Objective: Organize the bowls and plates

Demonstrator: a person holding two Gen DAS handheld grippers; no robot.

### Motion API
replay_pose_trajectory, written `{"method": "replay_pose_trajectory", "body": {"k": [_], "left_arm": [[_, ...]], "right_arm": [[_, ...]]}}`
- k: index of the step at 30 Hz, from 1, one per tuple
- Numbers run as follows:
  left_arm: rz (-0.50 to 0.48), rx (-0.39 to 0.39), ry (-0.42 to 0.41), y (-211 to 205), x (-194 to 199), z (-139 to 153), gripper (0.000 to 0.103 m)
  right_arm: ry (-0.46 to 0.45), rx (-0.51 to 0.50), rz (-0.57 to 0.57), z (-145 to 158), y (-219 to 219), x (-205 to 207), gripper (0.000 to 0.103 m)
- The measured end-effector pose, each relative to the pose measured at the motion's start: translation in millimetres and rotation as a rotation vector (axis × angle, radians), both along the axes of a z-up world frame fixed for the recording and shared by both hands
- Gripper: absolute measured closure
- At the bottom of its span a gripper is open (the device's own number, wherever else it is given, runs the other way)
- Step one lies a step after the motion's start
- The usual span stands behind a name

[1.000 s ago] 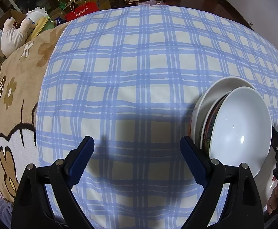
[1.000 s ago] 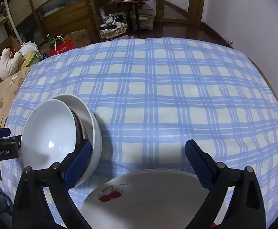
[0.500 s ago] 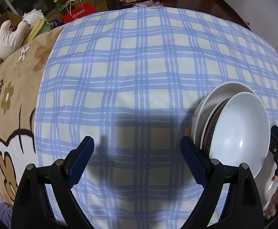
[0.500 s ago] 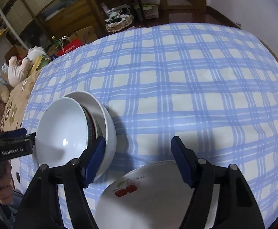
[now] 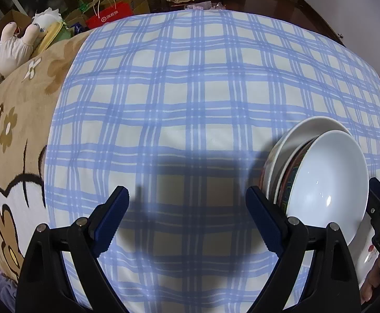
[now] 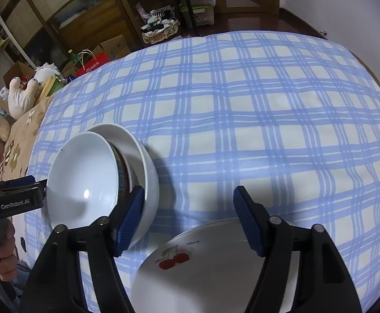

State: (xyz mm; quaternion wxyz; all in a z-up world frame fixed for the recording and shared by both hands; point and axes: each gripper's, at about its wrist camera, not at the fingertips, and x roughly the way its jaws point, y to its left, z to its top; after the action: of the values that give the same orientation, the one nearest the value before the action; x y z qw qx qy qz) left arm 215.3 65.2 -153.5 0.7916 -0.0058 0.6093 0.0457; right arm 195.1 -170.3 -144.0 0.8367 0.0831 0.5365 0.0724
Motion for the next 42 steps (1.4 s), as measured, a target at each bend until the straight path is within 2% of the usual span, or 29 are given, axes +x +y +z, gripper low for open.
{"method": "replay_pose_trajectory", "body": {"k": [4, 7, 9, 16, 21, 29, 36, 42], "left_arm": [[-0.018, 0.037, -0.016, -2.5, 0.0, 0.7, 0.014], [-0.019, 0.023, -0.015, -0.5, 0.7, 0.1, 0.016], [-0.019, -0.017, 0.0, 0.1, 0.8, -0.7, 0.03], [-0.034, -0.062, 0.005, -3.8, -1.9, 0.9, 0.047], [-0.033, -0.131, 0.016, -3.0, 0.9, 0.1, 0.061], [-0.017, -0.2, 0.009, -0.2, 3.2, -0.4, 0.063], [0.006, -0.251, 0.025, 11.4, 12.1, -5.1, 0.063], [-0.001, -0.229, 0.027, 8.1, 7.1, -4.5, 0.063]], "right_arm": [[0.002, 0.014, 0.008, -1.3, -0.2, 1.2, 0.036], [0.01, 0.034, 0.02, -1.8, 1.0, 3.0, 0.04], [0.018, 0.046, 0.042, -2.6, 2.5, 5.5, 0.04], [0.02, 0.045, 0.075, -5.9, 6.2, 7.8, 0.04], [0.026, 0.066, 0.078, -8.2, 8.9, 8.3, 0.049], [0.096, 0.116, 0.055, -12.0, 7.3, 14.5, 0.056], [0.118, 0.075, 0.067, -9.7, 12.3, 15.0, 0.056], [0.142, 0.064, 0.044, -10.2, 12.3, 17.6, 0.056]]}}
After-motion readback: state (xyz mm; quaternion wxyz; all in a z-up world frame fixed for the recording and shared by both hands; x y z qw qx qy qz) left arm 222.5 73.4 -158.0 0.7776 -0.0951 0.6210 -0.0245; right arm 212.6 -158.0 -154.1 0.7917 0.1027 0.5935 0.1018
